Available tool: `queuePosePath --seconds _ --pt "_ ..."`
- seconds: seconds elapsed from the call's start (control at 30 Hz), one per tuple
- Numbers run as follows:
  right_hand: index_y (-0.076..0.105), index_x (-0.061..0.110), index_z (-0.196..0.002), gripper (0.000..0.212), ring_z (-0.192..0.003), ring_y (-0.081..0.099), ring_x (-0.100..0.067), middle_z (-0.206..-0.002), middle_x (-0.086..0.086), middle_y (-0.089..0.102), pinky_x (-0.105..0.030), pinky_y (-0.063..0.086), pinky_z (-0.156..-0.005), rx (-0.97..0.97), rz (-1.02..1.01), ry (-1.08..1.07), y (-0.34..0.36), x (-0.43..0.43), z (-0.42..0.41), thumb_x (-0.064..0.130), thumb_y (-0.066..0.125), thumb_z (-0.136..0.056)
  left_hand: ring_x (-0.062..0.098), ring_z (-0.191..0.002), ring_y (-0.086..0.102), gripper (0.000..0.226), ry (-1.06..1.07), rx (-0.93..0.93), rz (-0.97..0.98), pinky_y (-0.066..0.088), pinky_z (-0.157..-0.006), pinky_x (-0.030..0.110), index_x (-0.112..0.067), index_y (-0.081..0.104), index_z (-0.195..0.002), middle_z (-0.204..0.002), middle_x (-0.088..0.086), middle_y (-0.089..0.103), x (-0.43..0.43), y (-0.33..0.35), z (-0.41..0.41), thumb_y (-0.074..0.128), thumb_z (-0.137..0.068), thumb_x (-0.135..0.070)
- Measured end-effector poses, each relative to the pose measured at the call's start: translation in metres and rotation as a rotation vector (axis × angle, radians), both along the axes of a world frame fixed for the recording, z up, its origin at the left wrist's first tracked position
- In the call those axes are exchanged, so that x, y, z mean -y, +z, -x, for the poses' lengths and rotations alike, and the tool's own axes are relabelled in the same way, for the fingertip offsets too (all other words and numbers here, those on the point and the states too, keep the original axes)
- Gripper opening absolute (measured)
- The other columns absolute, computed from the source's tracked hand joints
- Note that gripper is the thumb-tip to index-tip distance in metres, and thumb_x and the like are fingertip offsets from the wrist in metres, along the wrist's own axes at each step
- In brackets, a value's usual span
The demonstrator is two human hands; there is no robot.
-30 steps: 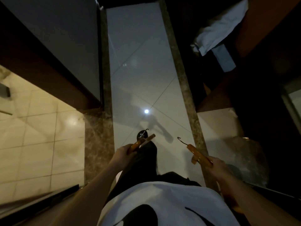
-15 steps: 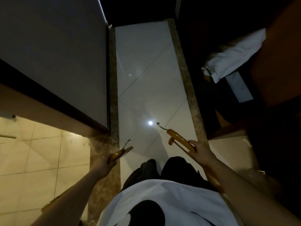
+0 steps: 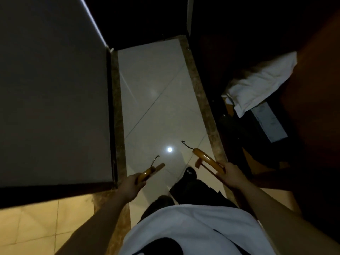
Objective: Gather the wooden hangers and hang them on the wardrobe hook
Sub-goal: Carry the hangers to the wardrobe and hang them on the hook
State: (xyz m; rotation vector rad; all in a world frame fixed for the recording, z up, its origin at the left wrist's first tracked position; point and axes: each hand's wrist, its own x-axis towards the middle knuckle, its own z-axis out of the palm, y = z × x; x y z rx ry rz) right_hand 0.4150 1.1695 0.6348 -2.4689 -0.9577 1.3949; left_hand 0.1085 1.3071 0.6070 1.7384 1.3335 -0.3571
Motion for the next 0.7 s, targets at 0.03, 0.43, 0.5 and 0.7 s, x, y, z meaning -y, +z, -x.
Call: queuePosePath --seconds 0.03,0.43,0.5,0.7 --pt "0.054 0.011 -0.121 0.031 -0.095 0.061 -0.026 -0.102 -0.012 0.064 -0.040 0.052 -0.086 0.004 0.019 -0.016 -0.004 -0.004 -0.018 0.015 0.054 -0.091 0.021 -0.085 0.058 0.019 -0.020 0.017 -0.003 0.041 -0.067 0.027 -0.016 0.057 -0.110 -0.087 0.003 0.059 -0.013 0.001 -0.021 0.053 -0.093 -0.024" --pt "0.049 -0.001 -0.127 0.039 -0.106 0.056 -0.030 -0.114 -0.019 0.060 -0.028 0.043 -0.081 0.096 0.122 -0.264 0.007 -0.053 -0.138 0.010 0.055 -0.090 0.015 -0.079 0.053 0.021 -0.290 0.223 -0.046 0.037 -0.061 0.017 -0.011 0.060 -0.110 -0.086 0.000 0.058 -0.152 0.011 -0.203 0.057 -0.090 -0.019" --pt "0.051 -0.001 -0.125 0.038 -0.108 0.056 -0.031 -0.116 -0.019 0.060 -0.031 0.044 -0.086 0.122 0.124 -0.345 0.010 -0.067 -0.150 0.012 0.057 -0.090 0.015 -0.080 0.053 0.022 -0.348 0.247 -0.068 0.037 -0.064 0.023 -0.011 0.060 -0.110 -0.087 0.000 0.058 -0.183 0.013 -0.232 0.057 -0.090 -0.019" --pt "0.056 0.010 -0.112 0.023 -0.094 0.058 -0.025 -0.107 -0.011 0.063 -0.030 0.046 -0.080 0.200 0.141 -0.521 0.020 -0.120 -0.186 0.022 0.050 -0.094 0.022 -0.088 0.059 0.020 -0.550 0.347 -0.078 0.042 -0.073 0.030 -0.014 0.056 -0.110 -0.095 0.006 0.064 -0.286 0.035 -0.332 0.054 -0.092 -0.020"
